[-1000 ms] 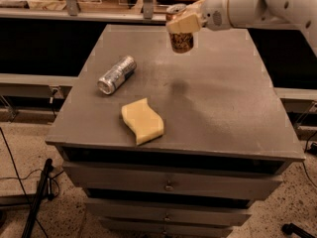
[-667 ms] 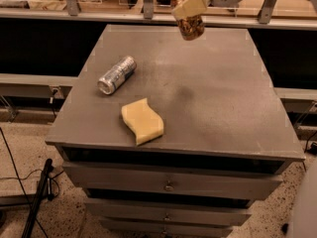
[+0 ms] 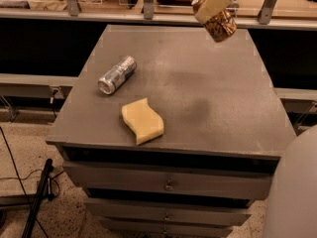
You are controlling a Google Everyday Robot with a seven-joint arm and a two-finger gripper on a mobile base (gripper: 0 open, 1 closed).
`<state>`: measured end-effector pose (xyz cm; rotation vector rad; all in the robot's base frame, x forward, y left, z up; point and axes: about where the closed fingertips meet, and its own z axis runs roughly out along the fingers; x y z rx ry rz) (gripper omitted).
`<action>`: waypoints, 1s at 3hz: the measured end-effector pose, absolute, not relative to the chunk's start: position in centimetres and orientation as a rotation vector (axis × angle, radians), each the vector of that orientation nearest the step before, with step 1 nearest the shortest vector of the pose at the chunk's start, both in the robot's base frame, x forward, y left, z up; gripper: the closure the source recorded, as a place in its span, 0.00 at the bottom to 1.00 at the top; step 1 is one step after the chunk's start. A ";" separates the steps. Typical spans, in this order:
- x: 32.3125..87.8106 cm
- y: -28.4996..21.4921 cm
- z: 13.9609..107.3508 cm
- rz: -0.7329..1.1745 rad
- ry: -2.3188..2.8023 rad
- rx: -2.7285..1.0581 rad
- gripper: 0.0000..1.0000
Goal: Knock orange can over
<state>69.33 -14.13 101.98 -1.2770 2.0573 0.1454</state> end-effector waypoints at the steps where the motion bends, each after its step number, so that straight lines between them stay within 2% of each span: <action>1: 68.0 -14.5 100.2 0.144 2.123 -1.324 1.00; 3: 67.1 -15.0 98.6 0.094 2.148 -1.391 1.00</action>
Offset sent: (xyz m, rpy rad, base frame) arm -0.0149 -0.0168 -0.0361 -0.0688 0.1023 0.0023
